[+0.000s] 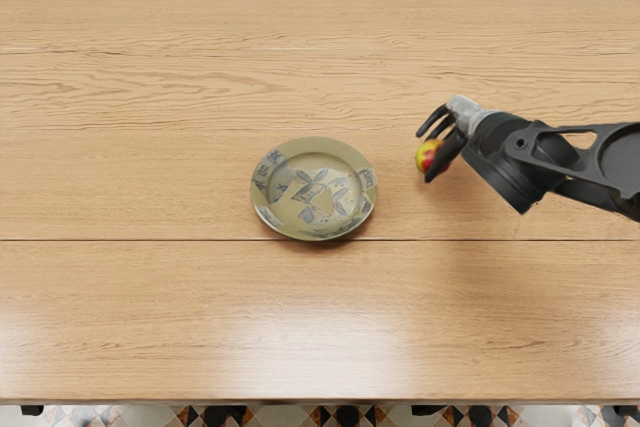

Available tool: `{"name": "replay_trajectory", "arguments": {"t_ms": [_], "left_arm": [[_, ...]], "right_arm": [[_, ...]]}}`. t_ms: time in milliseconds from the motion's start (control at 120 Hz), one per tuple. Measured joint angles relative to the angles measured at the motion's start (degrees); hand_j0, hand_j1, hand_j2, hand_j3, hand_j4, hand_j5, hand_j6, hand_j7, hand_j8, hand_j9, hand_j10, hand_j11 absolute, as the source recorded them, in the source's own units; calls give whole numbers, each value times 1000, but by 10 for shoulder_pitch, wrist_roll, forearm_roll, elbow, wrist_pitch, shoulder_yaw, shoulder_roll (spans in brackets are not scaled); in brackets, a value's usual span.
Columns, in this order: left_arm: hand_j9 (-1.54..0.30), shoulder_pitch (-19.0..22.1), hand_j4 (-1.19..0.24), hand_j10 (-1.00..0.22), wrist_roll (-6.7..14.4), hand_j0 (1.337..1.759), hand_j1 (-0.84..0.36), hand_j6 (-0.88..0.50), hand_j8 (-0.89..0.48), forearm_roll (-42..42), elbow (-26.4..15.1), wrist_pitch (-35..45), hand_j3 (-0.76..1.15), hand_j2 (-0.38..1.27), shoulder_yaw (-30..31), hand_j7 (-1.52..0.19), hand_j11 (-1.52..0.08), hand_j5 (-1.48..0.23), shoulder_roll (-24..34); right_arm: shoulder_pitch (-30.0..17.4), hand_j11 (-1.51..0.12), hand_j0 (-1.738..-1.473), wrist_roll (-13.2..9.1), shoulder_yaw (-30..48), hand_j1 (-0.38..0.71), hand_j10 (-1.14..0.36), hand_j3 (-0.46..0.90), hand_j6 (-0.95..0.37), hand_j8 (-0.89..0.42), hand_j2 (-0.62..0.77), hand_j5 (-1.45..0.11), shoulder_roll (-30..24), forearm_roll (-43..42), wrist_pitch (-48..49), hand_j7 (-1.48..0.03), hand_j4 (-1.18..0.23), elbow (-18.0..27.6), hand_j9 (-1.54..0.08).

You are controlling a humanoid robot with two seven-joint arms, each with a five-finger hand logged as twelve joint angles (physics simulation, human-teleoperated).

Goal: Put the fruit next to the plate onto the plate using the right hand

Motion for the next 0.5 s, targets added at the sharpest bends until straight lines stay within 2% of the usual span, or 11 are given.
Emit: {"name": "replay_trajectory", "arguments": {"t_ms": [117,175,292,500], "left_arm": [[-321,0,-247,-247,0,1658,53,-247,-247,0,0,0,0,50,0,-321,-321,-321,0],[-321,0,-247,-247,0,1658,53,-247,-247,0,0,0,0,50,0,-321,-321,-321,0],[-321,0,-247,-247,0,1658,53,-247,-247,0,0,0,0,50,0,-321,-321,-321,0],[-321,0,-247,-247,0,1658,53,-247,-247,0,0,0,0,50,0,-321,-321,-321,0]], "right_arm": [[27,-940,-1657,0,13,256,-694,1,-568,-481,475,-950,-3,40,78,-924,-695,1,-948],[34,-945,-1657,0,30,247,-691,1,-565,-478,451,-957,-8,55,122,-927,-695,1,-951],[41,-953,-1658,0,65,267,-681,1,-561,-469,497,-969,-14,75,196,-931,-694,1,-958],[51,-965,-1658,0,82,311,-653,1,-536,-455,569,-987,27,87,222,-935,-689,-6,-975]]}}
